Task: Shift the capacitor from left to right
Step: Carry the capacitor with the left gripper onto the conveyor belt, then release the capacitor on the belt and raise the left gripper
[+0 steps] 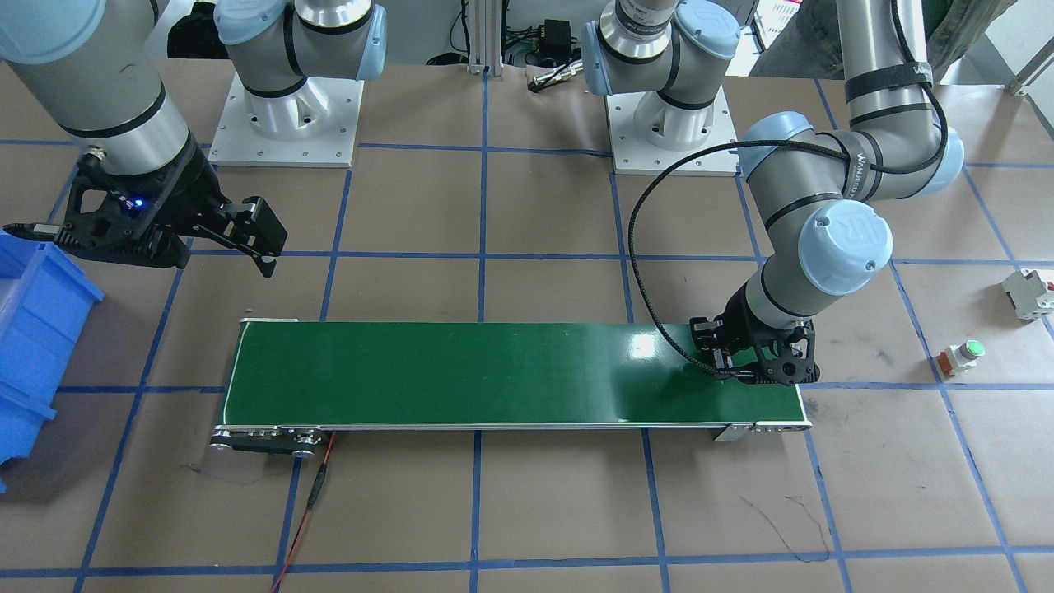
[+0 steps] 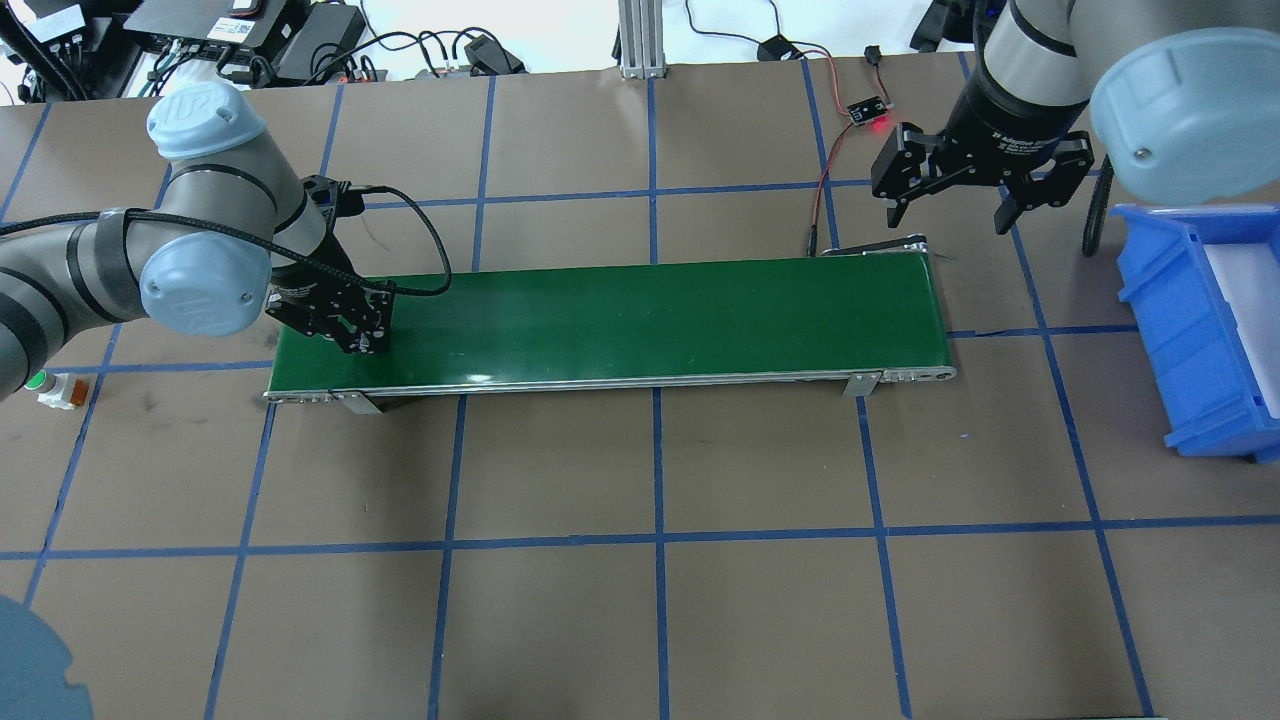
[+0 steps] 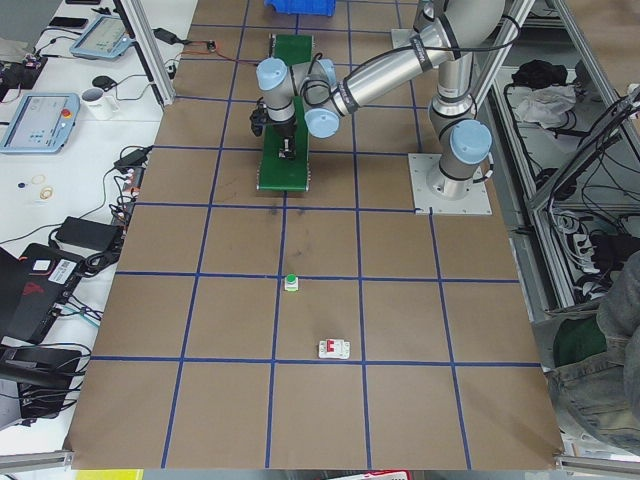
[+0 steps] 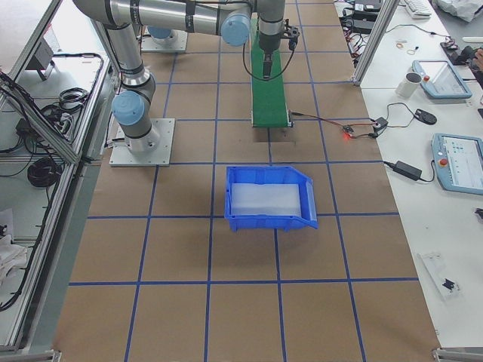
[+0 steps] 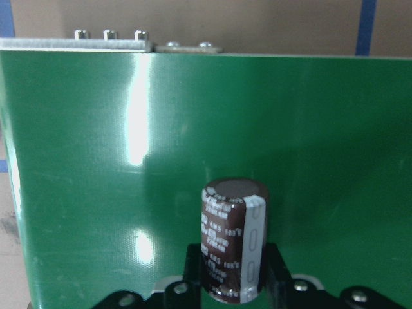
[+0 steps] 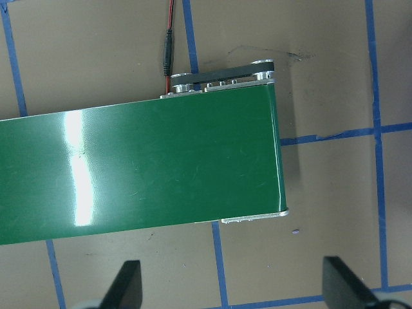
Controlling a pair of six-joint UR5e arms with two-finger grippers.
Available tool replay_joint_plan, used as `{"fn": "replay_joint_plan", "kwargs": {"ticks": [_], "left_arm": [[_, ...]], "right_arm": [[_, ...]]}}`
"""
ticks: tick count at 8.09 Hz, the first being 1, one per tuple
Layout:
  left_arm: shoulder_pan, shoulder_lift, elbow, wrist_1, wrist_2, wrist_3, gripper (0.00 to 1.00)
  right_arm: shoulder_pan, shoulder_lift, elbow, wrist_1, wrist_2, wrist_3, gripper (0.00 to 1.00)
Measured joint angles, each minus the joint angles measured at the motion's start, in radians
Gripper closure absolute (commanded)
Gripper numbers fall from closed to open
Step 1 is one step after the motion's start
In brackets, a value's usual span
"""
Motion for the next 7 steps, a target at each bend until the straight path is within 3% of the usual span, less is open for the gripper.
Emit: {"fn": "replay_joint_plan", "kwargs": {"ticks": [1, 5, 7], "left_arm": [[0.0, -0.001, 0.0, 0.003, -0.001, 0.001, 0.02], [-0.001, 0.017, 0.012, -0.004, -0.006, 0.009, 0.0], [0.0, 0.034, 0.107, -0.1, -0.014, 0.009, 0.0]], "right_arm": [[0.0, 0.0, 0.0, 0.0, 0.0, 0.0, 0.0], [0.0, 0.006, 0.0, -0.003, -0.001, -0.002, 0.0], [0.0, 0.014, 0.0, -0.014, -0.002, -0.003, 0.0]]}}
